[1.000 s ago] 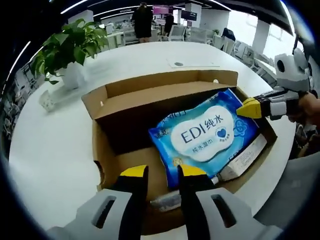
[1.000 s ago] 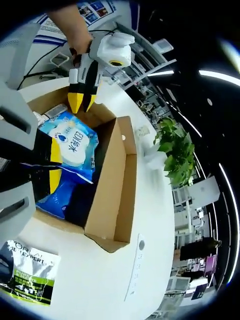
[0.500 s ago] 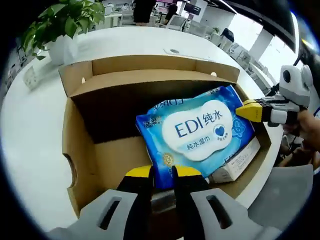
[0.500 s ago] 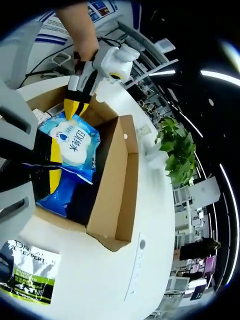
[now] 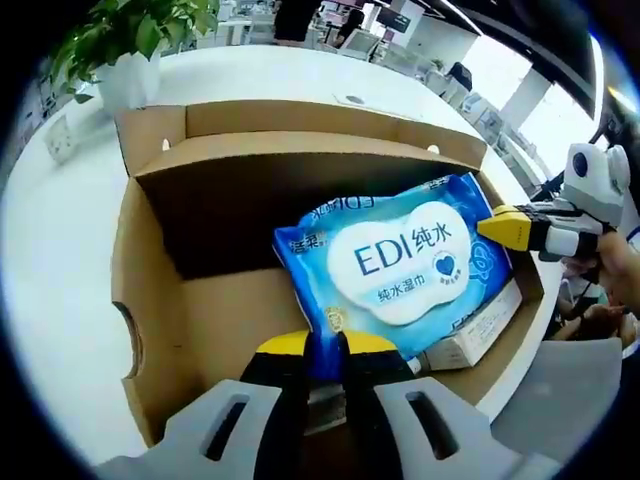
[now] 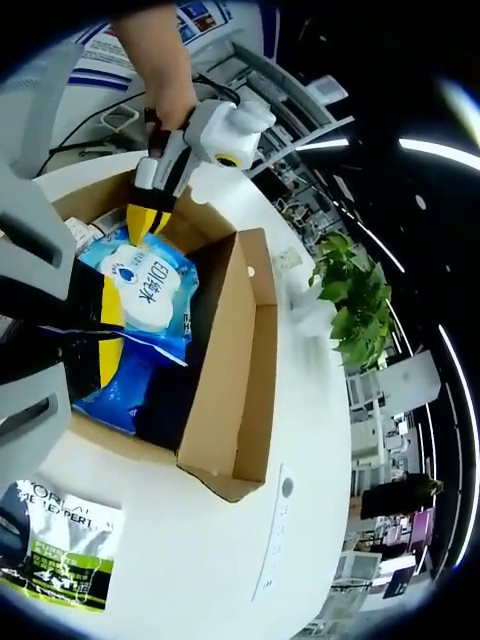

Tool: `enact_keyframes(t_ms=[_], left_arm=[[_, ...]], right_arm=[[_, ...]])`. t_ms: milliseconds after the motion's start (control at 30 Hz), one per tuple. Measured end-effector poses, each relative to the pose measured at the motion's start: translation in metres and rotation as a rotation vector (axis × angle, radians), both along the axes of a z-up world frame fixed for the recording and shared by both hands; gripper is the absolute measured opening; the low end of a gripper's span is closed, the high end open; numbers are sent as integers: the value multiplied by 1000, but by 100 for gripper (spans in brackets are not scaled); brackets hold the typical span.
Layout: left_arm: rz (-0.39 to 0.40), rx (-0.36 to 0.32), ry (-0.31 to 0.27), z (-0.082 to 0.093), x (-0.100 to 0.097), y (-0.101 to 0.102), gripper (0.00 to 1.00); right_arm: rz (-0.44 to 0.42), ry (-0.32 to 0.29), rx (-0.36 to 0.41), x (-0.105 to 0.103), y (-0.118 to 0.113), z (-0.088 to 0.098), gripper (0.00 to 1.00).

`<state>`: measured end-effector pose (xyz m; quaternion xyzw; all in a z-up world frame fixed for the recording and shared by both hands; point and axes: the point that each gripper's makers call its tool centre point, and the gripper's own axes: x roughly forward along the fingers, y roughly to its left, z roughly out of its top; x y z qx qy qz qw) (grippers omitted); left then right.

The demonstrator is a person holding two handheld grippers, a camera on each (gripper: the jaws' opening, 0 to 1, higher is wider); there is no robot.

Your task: Operate the shoe box by opening the lid, removing the specified soft item, and placing it in the target area until the item is outside and the box remains undamaged.

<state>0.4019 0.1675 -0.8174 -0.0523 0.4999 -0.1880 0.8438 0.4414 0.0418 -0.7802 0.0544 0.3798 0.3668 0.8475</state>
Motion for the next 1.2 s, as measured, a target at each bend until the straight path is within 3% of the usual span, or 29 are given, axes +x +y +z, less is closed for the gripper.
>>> enact_keyframes(t_ms=[67, 667, 1200], left_arm=[[9, 4, -12, 3, 1, 2, 0], [60, -28, -62, 21, 2, 9, 0], [96, -71, -129, 48, 1, 9, 0]], right_arm=[[-2, 2, 3, 0, 0, 0, 0], [-10, 0, 16, -3, -1, 4, 0], [-28, -6, 80, -4, -5, 24, 0]])
